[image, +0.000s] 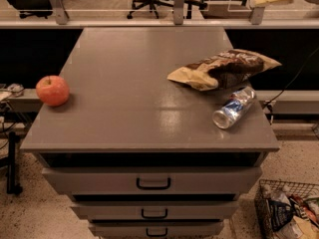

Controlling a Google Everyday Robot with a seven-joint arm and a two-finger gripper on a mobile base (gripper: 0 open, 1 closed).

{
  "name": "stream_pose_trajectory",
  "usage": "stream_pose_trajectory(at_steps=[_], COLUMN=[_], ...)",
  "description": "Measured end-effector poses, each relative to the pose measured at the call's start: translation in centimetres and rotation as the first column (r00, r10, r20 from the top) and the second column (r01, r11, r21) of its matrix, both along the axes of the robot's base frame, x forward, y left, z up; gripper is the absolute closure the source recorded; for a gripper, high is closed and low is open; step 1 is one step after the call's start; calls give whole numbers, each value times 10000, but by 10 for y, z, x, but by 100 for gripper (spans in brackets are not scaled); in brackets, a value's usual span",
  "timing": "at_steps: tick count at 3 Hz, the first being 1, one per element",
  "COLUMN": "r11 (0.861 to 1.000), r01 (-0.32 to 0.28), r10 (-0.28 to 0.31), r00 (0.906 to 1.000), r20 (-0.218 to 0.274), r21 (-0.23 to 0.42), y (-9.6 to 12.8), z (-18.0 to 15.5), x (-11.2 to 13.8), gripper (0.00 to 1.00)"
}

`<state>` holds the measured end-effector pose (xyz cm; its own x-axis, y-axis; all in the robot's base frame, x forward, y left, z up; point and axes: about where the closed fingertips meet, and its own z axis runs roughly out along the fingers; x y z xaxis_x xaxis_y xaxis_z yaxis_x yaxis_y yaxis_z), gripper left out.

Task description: Move brown chip bag near redbull can

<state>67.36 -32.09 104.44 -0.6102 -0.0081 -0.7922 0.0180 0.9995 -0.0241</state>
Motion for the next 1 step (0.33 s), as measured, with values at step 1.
stream_pose_trajectory(at_steps=[1], r11=[10000], r01=[0], r10=[0], r00=[10000], r20=[0], r21=[0], y=[0], z=[0], x=[0], gripper=[0])
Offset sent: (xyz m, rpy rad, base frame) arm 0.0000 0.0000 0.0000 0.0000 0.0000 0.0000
